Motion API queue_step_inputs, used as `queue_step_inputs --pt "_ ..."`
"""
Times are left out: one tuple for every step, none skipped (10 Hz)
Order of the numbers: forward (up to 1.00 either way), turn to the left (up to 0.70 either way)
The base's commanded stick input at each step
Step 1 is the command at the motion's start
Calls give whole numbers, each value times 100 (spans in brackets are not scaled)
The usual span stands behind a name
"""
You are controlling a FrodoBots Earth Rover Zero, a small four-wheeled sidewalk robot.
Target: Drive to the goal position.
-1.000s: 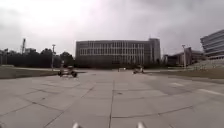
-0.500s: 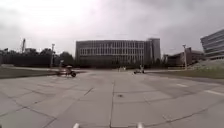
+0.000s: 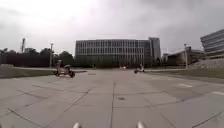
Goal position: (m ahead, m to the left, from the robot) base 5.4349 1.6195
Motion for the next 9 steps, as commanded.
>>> queue_step_inputs --pt "50 0" --pt "50 0" --pt "50 0" --pt "50 0" --pt "50 0" --pt "50 0" --pt "50 0" --pt "50 0" --pt "50 0"
